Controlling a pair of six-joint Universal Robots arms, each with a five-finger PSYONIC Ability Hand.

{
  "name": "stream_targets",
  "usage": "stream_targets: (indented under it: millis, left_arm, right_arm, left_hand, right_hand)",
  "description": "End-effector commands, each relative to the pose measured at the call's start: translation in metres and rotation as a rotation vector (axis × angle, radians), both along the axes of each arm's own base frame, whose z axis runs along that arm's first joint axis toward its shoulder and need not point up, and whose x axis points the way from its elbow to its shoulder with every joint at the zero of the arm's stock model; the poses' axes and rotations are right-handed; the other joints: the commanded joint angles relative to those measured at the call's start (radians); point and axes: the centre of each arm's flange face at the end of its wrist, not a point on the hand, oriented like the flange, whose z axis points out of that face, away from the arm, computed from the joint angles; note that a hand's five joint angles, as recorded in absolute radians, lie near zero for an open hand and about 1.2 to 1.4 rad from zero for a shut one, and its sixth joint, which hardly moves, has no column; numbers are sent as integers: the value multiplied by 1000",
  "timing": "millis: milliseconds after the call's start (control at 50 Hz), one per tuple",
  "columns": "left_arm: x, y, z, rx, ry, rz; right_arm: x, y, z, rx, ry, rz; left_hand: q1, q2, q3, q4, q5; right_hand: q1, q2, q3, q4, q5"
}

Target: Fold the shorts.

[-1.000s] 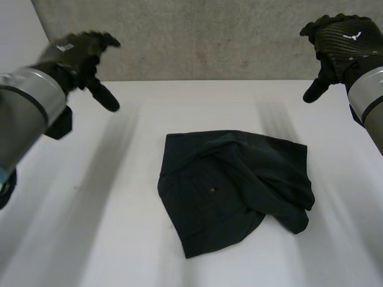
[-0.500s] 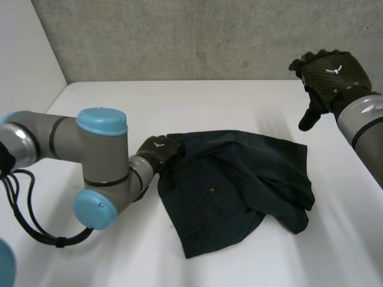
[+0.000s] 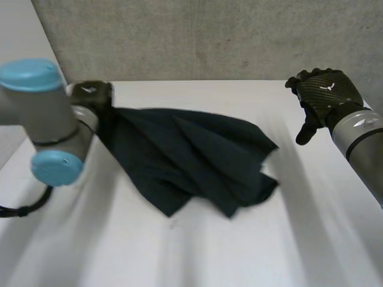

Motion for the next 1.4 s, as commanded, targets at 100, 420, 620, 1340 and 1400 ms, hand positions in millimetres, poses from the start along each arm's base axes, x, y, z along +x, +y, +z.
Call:
stream_targets:
  millis: [100, 420, 620, 1340, 1400]
  left_arm:
    - [47, -32, 41, -177, -118, 121]
    - [-119, 89, 36, -302, -25, -398]
    - [-177, 179, -20, -189, -68, -722]
    - [23, 42, -21, 141, -132, -321]
    - [20, 40, -43, 216, -141, -338]
  right_arm:
    - [3, 1, -1, 1, 1, 8]
    - [-3, -2, 6, -18, -4, -20]
    - [-5, -1, 16, -44, -14, -26]
    - [54, 70, -52, 340, -174, 268]
    - [70, 81, -69, 331, -166, 308]
  left_hand:
    - [268, 208, 211, 206, 259]
    - [268, 208, 211, 206, 259]
    - [-234, -293, -291, -295, -243]
    - [-898, -957, -955, -959, -906]
    - [-892, -951, -949, -953, -900]
  right_hand:
    - [-20, -38, -30, -48, -55]
    - [-20, -38, -30, -48, -55]
    - [-20, -38, -30, -48, -55]
    - [-20, -38, -30, -48, -55]
    - [-20, -38, -30, -48, -55]
